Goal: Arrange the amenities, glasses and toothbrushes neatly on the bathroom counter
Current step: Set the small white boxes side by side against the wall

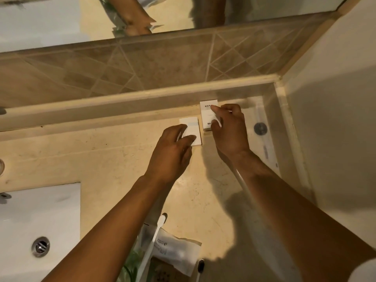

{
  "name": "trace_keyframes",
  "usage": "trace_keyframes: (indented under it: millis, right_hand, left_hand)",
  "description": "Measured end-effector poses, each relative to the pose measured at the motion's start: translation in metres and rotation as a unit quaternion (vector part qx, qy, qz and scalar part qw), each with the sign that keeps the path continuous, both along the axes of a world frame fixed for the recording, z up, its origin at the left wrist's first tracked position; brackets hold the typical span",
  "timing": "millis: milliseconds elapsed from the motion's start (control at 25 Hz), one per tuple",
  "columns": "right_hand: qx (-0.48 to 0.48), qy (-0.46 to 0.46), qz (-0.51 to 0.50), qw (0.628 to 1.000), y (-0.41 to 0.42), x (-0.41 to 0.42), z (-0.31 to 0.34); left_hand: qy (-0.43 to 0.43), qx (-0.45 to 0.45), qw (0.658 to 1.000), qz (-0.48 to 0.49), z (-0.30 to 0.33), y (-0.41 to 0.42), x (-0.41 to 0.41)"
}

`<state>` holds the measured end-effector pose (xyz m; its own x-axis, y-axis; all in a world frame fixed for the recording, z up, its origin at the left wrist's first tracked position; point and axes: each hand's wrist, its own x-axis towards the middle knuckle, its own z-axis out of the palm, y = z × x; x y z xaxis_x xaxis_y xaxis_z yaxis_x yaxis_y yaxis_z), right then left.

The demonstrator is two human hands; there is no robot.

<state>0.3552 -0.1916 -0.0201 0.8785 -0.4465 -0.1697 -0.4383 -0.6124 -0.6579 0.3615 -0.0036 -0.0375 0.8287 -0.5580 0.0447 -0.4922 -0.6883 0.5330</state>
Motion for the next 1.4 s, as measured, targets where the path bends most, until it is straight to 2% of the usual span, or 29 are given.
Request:
trace_keyframes:
  millis: [280, 1240, 1400]
  right_hand:
    - [0.040, 0.013, -0.005, 0.999, 0.000, 0.003, 0.002]
    - [0.021, 0.022, 0.002, 1.000, -0.001, 0.006, -0.002]
    - [0.026, 0.013, 0.001, 1.000, -0.001, 0.003, 0.003]
  left_hand:
    - [0.056, -0.031, 0.997, 0.037, 0.000, -0.019, 0.016]
    - [0.032, -0.037, 0.998, 0.032, 0.001, -0.031, 0.030]
    - [0.051, -0.006, 0.997, 0.053, 0.003, -0.029, 0.027]
